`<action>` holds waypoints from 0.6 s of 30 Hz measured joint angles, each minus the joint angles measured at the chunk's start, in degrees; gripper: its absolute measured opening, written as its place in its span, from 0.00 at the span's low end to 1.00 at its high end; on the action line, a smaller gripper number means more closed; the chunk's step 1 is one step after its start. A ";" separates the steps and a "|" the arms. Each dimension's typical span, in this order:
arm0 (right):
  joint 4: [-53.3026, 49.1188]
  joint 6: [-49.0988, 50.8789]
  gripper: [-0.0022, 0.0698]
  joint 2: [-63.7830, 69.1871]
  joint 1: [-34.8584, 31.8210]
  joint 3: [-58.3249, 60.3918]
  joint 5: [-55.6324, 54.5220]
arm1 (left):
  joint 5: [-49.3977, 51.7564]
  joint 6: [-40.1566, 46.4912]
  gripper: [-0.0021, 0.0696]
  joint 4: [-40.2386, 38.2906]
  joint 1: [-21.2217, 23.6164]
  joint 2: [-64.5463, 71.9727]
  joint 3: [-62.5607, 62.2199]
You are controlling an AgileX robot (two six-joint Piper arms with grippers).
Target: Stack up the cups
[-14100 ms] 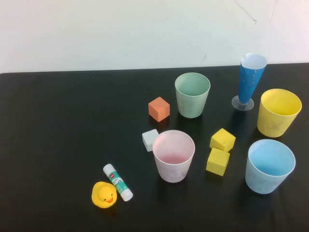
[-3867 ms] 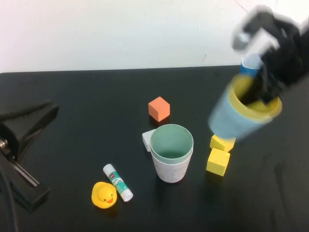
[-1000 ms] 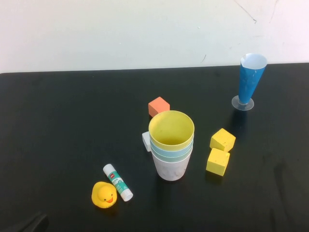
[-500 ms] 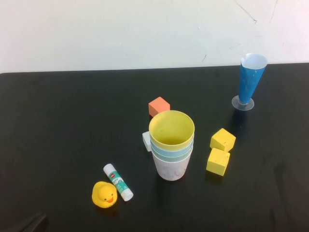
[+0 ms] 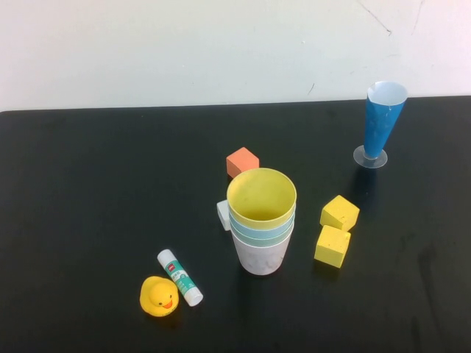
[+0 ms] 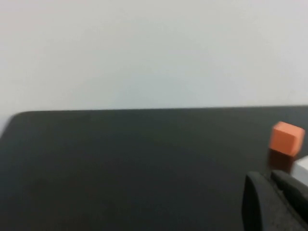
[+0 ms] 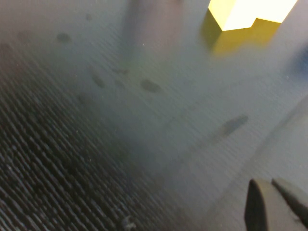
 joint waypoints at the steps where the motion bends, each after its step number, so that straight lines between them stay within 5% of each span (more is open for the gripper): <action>1: 0.00 0.00 0.03 0.00 0.00 0.00 0.00 | 0.00 0.88 0.03 -1.14 1.26 -0.50 0.00; 7: 0.00 0.00 0.03 0.00 0.00 0.00 0.00 | -1.36 4.23 0.03 -7.04 7.62 -3.61 3.59; 18: 0.00 0.00 0.03 0.00 0.00 0.00 0.00 | 13.49 2.31 0.03 -7.92 9.47 -3.83 5.07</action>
